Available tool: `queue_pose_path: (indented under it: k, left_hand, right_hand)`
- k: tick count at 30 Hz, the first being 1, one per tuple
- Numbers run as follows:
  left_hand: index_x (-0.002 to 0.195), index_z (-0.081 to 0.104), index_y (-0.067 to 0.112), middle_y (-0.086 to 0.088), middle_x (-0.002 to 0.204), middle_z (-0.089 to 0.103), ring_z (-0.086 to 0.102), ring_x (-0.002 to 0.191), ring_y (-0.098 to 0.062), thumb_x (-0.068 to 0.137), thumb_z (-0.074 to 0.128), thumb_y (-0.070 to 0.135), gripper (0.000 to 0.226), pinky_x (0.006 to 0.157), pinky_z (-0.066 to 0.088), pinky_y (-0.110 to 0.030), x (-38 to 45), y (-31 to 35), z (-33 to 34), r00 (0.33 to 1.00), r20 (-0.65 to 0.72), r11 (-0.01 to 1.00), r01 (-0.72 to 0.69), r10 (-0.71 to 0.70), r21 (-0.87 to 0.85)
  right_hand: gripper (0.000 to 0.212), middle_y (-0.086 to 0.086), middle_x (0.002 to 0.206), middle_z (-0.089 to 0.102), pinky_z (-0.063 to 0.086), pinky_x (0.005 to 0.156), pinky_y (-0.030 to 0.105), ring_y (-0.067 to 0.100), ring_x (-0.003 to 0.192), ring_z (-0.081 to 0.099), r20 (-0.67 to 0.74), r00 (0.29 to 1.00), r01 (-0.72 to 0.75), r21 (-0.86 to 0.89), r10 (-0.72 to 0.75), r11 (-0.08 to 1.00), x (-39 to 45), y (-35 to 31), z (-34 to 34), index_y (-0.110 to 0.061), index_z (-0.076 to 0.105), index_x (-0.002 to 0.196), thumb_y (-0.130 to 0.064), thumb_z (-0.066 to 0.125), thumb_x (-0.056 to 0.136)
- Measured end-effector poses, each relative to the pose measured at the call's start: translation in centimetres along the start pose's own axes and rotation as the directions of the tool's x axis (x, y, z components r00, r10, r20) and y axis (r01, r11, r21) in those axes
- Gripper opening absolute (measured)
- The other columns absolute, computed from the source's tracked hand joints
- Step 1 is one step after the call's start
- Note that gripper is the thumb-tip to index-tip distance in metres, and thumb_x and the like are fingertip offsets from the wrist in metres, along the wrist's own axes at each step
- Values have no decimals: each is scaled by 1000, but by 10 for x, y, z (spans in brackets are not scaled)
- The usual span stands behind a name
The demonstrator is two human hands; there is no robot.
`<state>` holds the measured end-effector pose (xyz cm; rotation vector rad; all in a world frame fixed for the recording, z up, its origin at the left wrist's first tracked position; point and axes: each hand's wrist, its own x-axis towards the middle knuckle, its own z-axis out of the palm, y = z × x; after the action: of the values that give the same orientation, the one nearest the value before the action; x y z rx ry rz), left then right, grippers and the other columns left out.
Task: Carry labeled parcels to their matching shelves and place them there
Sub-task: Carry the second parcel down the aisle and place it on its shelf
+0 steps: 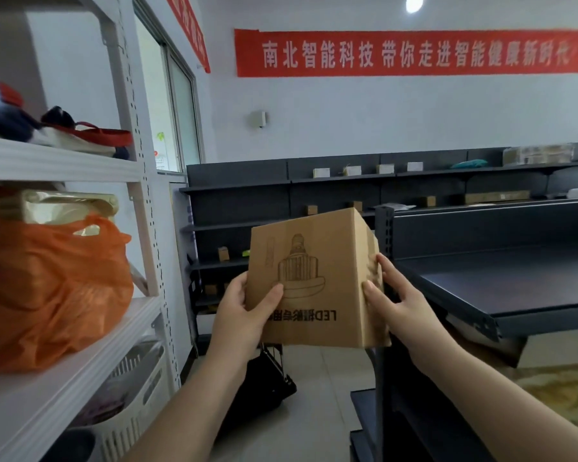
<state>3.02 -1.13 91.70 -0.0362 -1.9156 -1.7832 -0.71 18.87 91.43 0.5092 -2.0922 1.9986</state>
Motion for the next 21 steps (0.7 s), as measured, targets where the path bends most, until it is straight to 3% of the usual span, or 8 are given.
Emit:
queue_pose_path:
  k: [2,6,10,12,16,17,19,21]
  left_hand:
    - [120,47,26,17,101,60,59,96,-4,82,63,26,41,74,49,-18,-2,1,-1,1000,14,999,-19,19,27]
    - [126,40,34,16,108,59,58,102,-8,84,60,30,47,76,48,-19,-3,5,-5,997,10,995,-82,81,56]
    - [138,31,34,7,120,56,57,102,-8,87,55,29,57,70,48,-16,-6,7,-8,989,-27,988,-142,144,62]
    - [134,35,35,6,118,59,59,100,-7,88,53,28,50,66,50,-12,-6,7,-9,987,-31,987,-154,156,49]
    - [129,39,41,-1,136,51,51,122,-16,85,53,35,46,95,48,-33,-6,9,-9,989,6,986,-149,149,77]
    - [130,40,41,2,138,47,50,121,-12,86,52,33,46,94,48,-29,-7,10,-8,989,14,985,-151,150,86]
    - [135,39,35,9,131,45,52,100,3,91,50,24,46,72,50,-8,-11,13,-6,989,30,985,-145,143,91]
    - [138,37,33,11,125,44,50,88,8,93,47,23,47,62,46,-6,-12,16,-4,992,48,987,-121,117,102]
  right_hand:
    - [70,-16,122,43,40,84,27,9,106,49,-29,1000,-1,9,2,1000,-3,-2,-2,-39,30,141,-32,64,80]
    - [67,-27,99,52,45,64,20,1,87,57,-104,994,53,112,-42,992,-9,-6,-7,-40,39,134,-21,69,77]
    - [82,-7,116,63,50,91,40,14,104,62,-124,992,40,201,-15,979,-10,-5,-14,-29,40,138,-28,73,63]
    - [76,-3,109,70,53,89,37,16,100,67,-109,994,22,267,8,963,-10,-4,-18,-21,43,137,-23,72,66]
    - [70,0,108,73,59,77,27,14,94,71,-73,997,9,325,16,946,-11,-4,-24,-13,53,129,-23,70,61]
    - [70,0,110,72,58,79,29,16,96,70,-61,998,6,345,16,939,-13,-5,-25,-15,53,129,-22,69,61]
    - [69,-3,109,72,57,82,31,15,98,69,-47,999,18,367,-1,930,-15,-6,-27,-19,52,128,-22,68,62]
    - [66,-6,102,74,58,77,29,12,93,70,-38,999,34,360,-22,932,-17,-9,-27,-23,53,127,-23,67,63]
